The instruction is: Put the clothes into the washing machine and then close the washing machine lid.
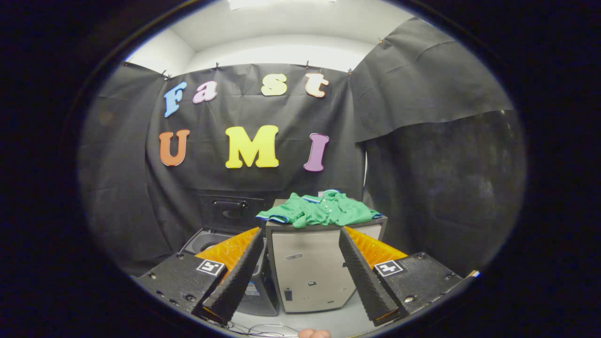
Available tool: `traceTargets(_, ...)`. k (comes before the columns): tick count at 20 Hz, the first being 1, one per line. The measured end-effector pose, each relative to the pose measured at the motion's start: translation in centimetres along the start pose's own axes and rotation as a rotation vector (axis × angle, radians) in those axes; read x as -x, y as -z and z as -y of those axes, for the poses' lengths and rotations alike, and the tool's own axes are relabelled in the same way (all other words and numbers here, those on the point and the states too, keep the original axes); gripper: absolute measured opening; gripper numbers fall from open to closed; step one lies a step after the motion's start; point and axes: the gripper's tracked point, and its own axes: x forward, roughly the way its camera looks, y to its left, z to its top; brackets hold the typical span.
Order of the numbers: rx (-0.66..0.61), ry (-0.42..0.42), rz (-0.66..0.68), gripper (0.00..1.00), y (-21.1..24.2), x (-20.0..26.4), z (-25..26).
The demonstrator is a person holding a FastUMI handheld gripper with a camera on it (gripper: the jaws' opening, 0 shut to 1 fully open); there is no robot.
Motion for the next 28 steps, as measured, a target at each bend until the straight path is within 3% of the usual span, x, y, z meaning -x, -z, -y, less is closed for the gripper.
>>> traceTargets(18,0.047,0.006,0.003,1.0,-1.7,-1.2,-1.4)
traceTargets(24,0.039,0.001,0.01,1.0,-5.2,-5.2,-0.1)
traceTargets(28,0.011,0.037,0.0,1.0,-7.6,-10.6,2.6)
